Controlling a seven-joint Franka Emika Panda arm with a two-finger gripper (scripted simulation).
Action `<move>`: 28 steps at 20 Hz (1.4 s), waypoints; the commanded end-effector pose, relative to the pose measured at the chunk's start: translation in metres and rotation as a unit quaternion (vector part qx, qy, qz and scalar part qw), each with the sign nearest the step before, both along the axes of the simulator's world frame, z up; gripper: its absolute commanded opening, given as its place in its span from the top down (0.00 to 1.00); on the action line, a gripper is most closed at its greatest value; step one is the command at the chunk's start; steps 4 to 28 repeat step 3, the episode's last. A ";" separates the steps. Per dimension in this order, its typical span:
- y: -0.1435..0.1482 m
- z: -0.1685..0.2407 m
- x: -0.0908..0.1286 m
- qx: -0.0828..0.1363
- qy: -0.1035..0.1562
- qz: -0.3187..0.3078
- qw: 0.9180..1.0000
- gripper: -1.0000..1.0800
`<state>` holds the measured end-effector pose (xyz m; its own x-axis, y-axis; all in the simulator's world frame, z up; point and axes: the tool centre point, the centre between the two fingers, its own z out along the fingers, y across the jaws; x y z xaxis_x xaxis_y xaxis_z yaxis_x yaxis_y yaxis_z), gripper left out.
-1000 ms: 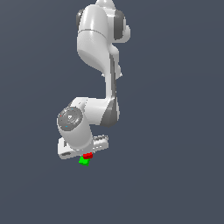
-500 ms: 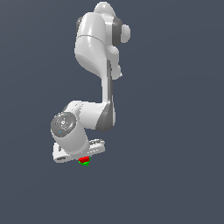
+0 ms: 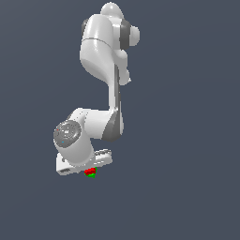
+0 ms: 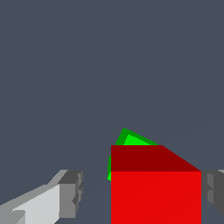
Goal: Stack the red cube on top of the green cube.
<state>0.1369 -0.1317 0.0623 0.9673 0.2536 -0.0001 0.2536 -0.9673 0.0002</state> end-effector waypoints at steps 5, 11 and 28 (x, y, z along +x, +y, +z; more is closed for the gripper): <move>0.000 0.000 0.000 0.000 0.000 0.000 1.000 0.04; 0.000 0.000 0.000 0.000 0.000 0.000 1.000 0.04; 0.000 0.000 0.000 0.000 0.000 0.000 1.000 0.04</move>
